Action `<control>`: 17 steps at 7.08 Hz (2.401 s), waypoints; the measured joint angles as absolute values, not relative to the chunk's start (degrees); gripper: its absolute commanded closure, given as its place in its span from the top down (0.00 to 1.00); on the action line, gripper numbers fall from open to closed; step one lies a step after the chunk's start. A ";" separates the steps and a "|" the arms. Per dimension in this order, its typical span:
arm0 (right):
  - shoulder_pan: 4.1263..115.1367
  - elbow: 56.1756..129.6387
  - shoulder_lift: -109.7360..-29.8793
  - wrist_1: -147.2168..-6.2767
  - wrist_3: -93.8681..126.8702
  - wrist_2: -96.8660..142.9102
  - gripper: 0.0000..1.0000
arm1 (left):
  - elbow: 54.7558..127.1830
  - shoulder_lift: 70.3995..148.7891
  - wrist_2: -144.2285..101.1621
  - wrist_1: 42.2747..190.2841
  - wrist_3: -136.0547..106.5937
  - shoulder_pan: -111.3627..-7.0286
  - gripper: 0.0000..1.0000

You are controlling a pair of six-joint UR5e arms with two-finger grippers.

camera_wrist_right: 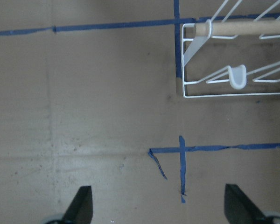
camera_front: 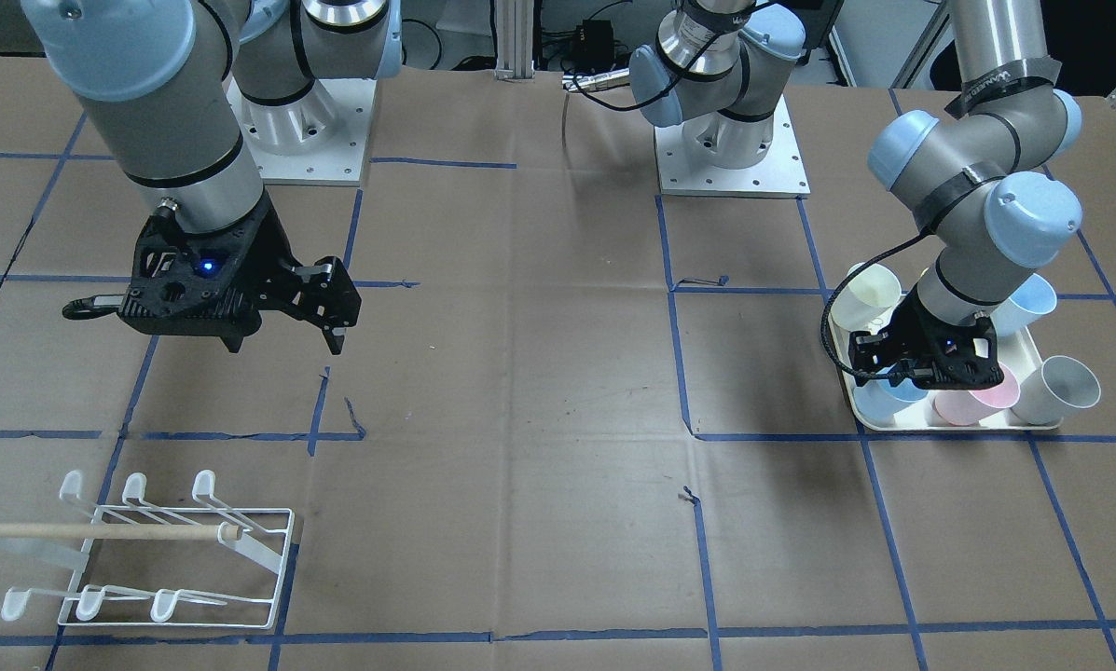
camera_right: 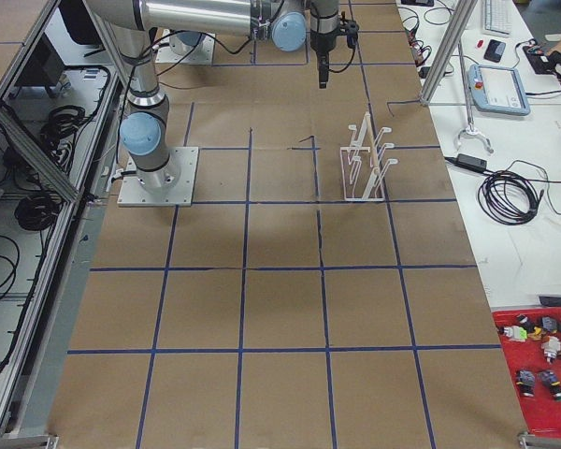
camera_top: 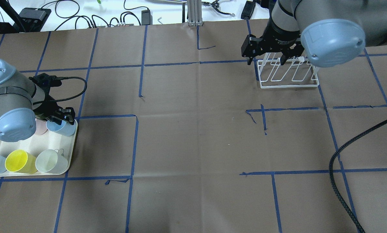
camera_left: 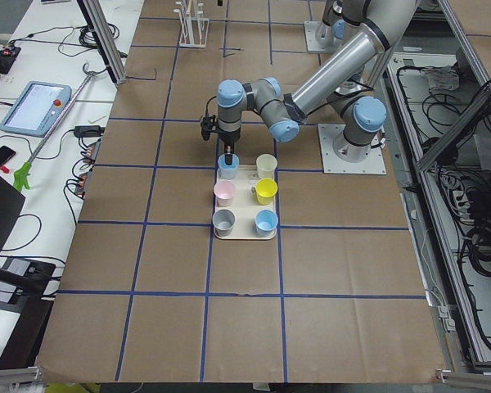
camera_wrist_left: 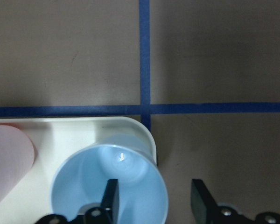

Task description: Transfer IKEA cup to right arm and place on rack

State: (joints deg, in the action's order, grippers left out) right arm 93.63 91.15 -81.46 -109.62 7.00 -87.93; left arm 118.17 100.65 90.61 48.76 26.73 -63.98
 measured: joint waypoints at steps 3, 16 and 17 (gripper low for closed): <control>94.58 91.35 -79.37 -118.75 24.64 -87.85 1.00 | 117.33 99.76 91.78 49.08 26.87 -63.95 0.00; 98.08 119.20 -79.15 -190.16 71.23 -55.61 1.00 | 95.91 98.03 45.45 60.02 34.33 -67.67 0.01; 98.12 119.53 -79.01 -190.98 72.98 -55.77 1.00 | 99.47 98.03 38.65 52.23 34.93 -68.52 0.01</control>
State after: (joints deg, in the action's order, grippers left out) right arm 98.12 119.53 -79.01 -190.98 72.98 -55.77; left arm 99.47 98.03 38.65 52.23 34.93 -68.52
